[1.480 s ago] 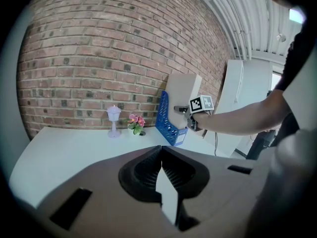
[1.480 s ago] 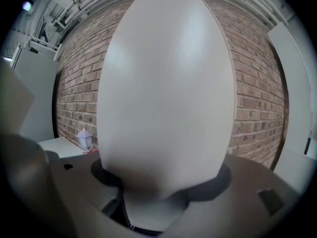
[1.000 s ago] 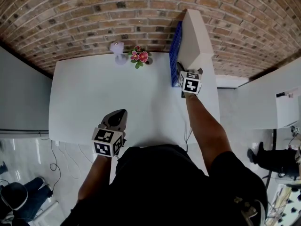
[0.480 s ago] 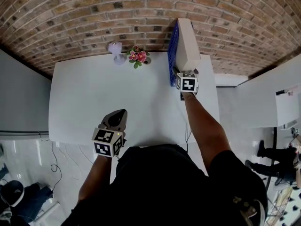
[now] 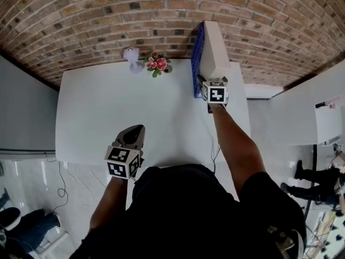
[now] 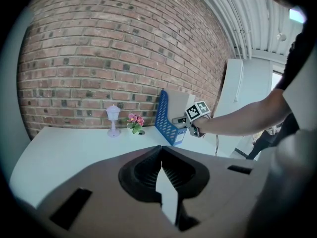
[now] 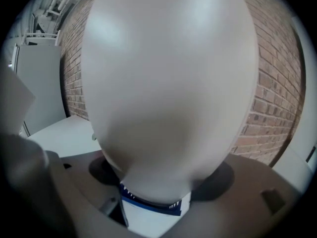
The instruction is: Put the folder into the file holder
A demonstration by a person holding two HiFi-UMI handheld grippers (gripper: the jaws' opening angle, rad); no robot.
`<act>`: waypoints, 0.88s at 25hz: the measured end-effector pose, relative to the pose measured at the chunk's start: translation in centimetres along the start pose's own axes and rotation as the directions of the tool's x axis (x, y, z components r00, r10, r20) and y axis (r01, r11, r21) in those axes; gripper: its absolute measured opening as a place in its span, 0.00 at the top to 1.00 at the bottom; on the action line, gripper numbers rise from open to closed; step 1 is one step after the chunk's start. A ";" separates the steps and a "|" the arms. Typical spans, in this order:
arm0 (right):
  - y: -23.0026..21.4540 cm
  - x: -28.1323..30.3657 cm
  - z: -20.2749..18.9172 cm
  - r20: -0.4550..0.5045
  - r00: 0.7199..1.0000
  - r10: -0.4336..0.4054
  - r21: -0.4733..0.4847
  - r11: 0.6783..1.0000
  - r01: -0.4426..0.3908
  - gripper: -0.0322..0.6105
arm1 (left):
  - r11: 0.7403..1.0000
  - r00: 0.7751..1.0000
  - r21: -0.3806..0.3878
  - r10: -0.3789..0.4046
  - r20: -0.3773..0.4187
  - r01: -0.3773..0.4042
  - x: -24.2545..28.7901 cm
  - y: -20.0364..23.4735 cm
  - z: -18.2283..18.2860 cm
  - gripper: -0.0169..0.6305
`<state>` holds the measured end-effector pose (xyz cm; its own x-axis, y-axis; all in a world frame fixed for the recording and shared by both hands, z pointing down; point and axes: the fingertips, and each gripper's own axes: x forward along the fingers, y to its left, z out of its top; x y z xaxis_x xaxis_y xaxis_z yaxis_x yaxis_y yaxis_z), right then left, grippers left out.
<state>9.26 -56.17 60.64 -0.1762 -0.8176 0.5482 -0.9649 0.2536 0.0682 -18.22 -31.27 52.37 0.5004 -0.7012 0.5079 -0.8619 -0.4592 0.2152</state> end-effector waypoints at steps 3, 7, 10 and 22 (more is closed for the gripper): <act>-0.1 -1.2 0.4 0.013 1.000 -0.001 -0.007 1.000 0.001 0.34 | 1.000 1.000 0.012 -0.011 0.008 0.011 0.2 -0.3 0.4 0.97; 0.4 -3.9 0.1 0.039 0.999 0.018 -0.015 1.000 -0.017 0.33 | 0.999 1.000 0.021 -0.030 0.011 0.029 0.7 -0.8 0.7 0.97; 0.5 -7.0 -0.5 0.065 0.997 0.031 -0.009 0.999 -0.031 0.33 | 0.998 0.999 0.033 -0.047 0.014 0.046 1.1 -1.7 1.1 0.97; 6.8 -20.2 -2.8 0.110 0.948 0.298 0.010 0.954 -0.301 0.57 | 0.996 0.997 0.049 -0.076 0.012 0.075 0.5 -4.1 0.7 0.97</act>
<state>6.83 -36.44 52.39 -0.4763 -0.7565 0.4482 -0.8689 0.4831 -0.1080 -14.35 -30.09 51.16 0.5650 -0.6709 0.4803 -0.8169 -0.5367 0.2113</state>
